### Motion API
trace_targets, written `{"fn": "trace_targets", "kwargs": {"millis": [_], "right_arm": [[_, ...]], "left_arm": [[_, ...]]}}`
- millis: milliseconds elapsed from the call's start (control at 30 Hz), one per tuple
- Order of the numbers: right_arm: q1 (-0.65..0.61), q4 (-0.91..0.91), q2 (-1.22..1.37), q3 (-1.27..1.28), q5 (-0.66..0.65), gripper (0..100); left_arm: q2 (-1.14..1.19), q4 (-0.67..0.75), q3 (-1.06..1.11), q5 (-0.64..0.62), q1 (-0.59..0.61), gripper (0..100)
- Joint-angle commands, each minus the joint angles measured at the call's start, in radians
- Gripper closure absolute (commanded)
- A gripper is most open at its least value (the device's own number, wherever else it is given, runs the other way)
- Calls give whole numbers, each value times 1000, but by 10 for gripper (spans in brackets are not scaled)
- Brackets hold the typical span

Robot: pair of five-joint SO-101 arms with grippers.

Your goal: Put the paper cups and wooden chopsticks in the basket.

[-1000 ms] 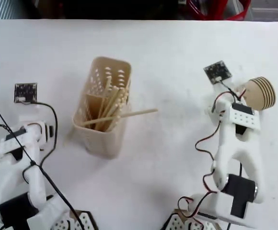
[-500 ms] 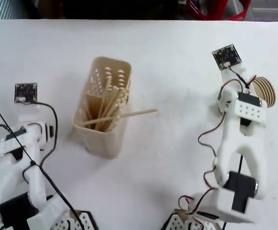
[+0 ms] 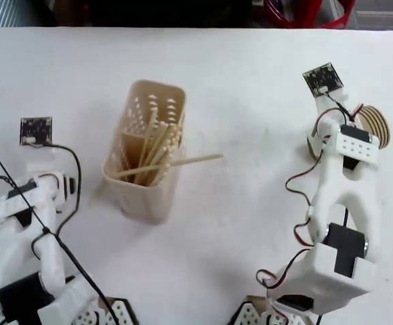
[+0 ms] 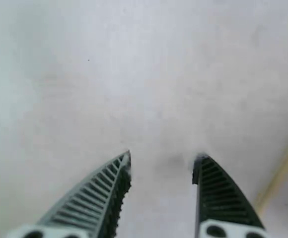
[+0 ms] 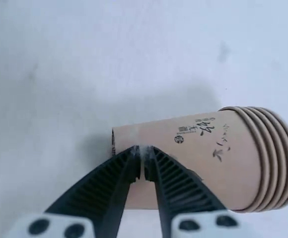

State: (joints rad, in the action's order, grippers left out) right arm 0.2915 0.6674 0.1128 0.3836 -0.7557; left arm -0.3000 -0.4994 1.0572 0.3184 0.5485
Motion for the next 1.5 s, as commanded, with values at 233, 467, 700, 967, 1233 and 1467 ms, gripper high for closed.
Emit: {"fn": "trace_targets", "kwargs": {"millis": [233,467,700,967,1233,1467], "right_arm": [[-88,-24,7,166,-8,970],[-97,-25,-125,284,-6,970],[-94,-42,-438,463,-6,970],[-110,130,-662,327,137,970],[-99,-41,-367,-63,232,970],[-73,133,-335,-55,241,970]], "left_arm": [[-25,21,-6,11,-10,789],[-25,21,-8,11,-10,789],[-25,21,-8,11,-10,789],[-25,21,-8,11,-10,789],[-25,21,-6,11,-10,789],[-25,21,-8,11,-21,789]]}}
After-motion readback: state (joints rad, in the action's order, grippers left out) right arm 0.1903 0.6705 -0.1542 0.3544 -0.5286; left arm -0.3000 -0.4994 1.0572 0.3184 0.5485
